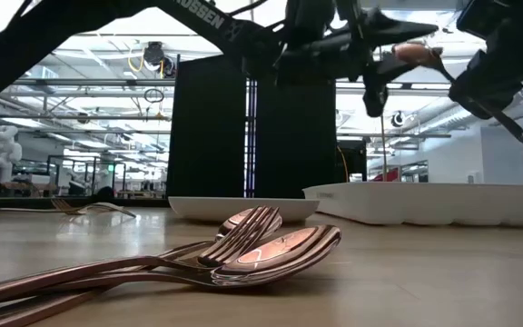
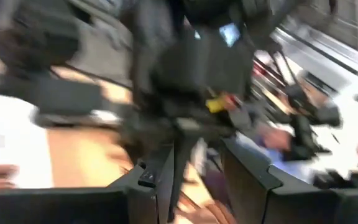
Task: Sort silverware
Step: Put the spoon in the silverware tray
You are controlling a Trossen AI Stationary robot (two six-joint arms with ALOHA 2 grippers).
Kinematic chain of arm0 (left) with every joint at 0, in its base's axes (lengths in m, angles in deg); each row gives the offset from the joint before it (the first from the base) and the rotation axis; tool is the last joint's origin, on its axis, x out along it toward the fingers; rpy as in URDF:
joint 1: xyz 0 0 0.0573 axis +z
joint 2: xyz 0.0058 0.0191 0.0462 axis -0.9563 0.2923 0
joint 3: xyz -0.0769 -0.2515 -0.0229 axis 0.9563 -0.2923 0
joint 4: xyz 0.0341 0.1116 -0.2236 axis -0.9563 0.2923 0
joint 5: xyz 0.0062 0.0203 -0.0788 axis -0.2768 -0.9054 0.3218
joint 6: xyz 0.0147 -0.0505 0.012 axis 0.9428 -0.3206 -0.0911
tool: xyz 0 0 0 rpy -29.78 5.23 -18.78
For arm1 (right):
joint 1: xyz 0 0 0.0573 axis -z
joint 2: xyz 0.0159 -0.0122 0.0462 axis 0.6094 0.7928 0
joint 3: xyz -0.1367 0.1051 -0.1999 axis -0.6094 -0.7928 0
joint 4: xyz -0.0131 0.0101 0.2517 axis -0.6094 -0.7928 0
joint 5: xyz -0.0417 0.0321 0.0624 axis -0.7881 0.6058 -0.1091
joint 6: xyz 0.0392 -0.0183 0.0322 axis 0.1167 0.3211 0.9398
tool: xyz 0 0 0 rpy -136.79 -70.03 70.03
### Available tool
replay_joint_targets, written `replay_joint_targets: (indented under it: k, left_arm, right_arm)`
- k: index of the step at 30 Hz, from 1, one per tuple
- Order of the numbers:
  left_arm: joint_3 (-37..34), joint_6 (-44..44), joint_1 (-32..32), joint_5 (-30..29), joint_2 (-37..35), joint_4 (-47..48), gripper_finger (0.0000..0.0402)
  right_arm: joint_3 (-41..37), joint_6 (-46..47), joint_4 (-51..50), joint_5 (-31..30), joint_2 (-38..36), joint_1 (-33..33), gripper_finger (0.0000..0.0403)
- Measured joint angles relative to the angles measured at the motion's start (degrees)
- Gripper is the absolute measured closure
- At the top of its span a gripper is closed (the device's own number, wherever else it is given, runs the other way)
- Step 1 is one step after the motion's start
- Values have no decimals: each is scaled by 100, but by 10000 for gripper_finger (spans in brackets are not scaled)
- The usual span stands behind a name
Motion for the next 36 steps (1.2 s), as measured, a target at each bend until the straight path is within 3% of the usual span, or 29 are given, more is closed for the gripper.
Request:
replay_joint_targets:
  k: [9, 16, 21, 26, 30, 36]
  left_arm:
    - [4, 105, 232, -1045, -50, -17, 277]
    - [4, 101, 200, -2861, -138, 178, 277]
    - [4, 296, 73, -3756, -116, -6, 277]
    - [-3, 817, -31, -3792, -101, -401, 277]
    - [-2, 1054, -117, -3630, -101, -405, 277]
    - [-2, 1563, -193, -2419, -101, -501, 277]
  right_arm:
    - [2, 550, -1235, -1590, -578, 0, 403]
    - [7, 865, -2459, -3223, -1110, 16, 403]
    - [4, 881, -2563, -3596, -956, 270, 403]
    - [4, 444, -2197, -3551, -831, 547, 403]
    - [4, -446, -1337, -3210, -828, 584, 403]
    - [4, -1350, 24, -2430, -833, 582, 403]
